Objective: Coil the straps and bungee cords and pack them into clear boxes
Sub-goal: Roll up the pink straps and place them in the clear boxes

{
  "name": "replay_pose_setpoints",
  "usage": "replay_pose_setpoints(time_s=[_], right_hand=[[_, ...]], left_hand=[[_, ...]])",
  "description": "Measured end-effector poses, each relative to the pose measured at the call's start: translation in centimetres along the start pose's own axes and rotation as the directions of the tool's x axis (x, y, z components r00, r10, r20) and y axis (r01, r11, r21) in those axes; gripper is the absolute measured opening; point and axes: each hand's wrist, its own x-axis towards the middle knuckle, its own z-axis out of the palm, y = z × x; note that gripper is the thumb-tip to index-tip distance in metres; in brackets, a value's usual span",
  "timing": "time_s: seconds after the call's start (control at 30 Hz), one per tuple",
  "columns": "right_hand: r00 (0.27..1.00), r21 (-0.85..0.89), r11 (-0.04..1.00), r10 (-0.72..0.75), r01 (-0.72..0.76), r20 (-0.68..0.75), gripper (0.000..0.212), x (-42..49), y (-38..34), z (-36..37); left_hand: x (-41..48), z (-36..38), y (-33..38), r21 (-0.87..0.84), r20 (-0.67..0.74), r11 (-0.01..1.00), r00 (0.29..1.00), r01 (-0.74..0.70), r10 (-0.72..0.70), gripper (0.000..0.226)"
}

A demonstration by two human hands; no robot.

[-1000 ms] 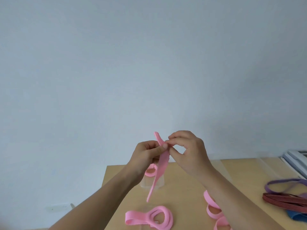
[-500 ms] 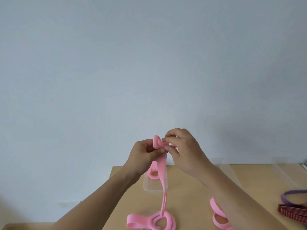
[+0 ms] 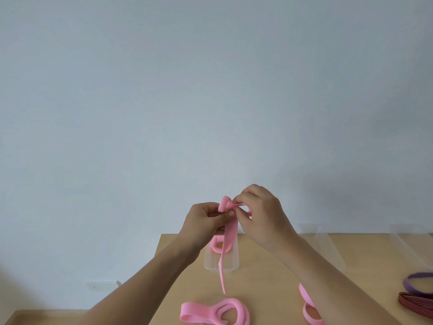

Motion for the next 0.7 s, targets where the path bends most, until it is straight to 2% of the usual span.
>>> replay_pose_setpoints(time_s=[0.1, 0.27, 0.33, 0.43, 0.5, 0.6, 0.7], right_hand=[[0.999, -0.045, 0.999, -0.012, 0.010, -0.044, 0.007, 0.0, -0.2, 0.3], [0.991, -0.110, 0.991, -0.086, 0.074, -0.104, 0.016, -0.3, -0.9, 0.6], [0.986, -0.132, 0.988, -0.103, 0.085, -0.132, 0.018, -0.3, -1.0, 0.6], [0.977, -0.176, 0.977, -0.149, 0.122, -0.149, 0.023, -0.5, -1.2, 0.6], [0.974, -0.195, 0.969, -0.177, 0.148, -0.140, 0.021, -0.9, -1.3, 0.8], [0.979, -0.218, 0.967, -0.161, 0.131, -0.126, 0.014, -1.3, -1.4, 0.9], [0.989, -0.210, 0.972, -0.125, 0.107, -0.076, 0.011, -1.6, -1.4, 0.6]], left_hand=[[-0.4, -0.3, 0.4, -0.020, 0.070, 0.999, 0.997, 0.026, -0.025, 0.030], [-0.4, -0.7, 0.0, -0.318, -0.015, 0.941, 0.992, 0.116, -0.127, 0.042], [-0.3, -0.8, -0.1, -0.356, -0.009, 0.925, 0.989, 0.135, -0.148, 0.046], [-0.5, -1.1, 0.1, -0.352, -0.015, 0.927, 0.990, 0.128, -0.142, 0.052], [-0.6, -1.1, 0.4, -0.326, -0.009, 0.939, 0.993, 0.111, -0.120, 0.048], [-1.1, -0.9, 0.9, -0.178, 0.097, 0.980, 0.993, 0.085, -0.068, 0.034], [-1.4, -0.7, 0.9, -0.144, 0.133, 0.986, 0.989, 0.081, -0.062, 0.030]])
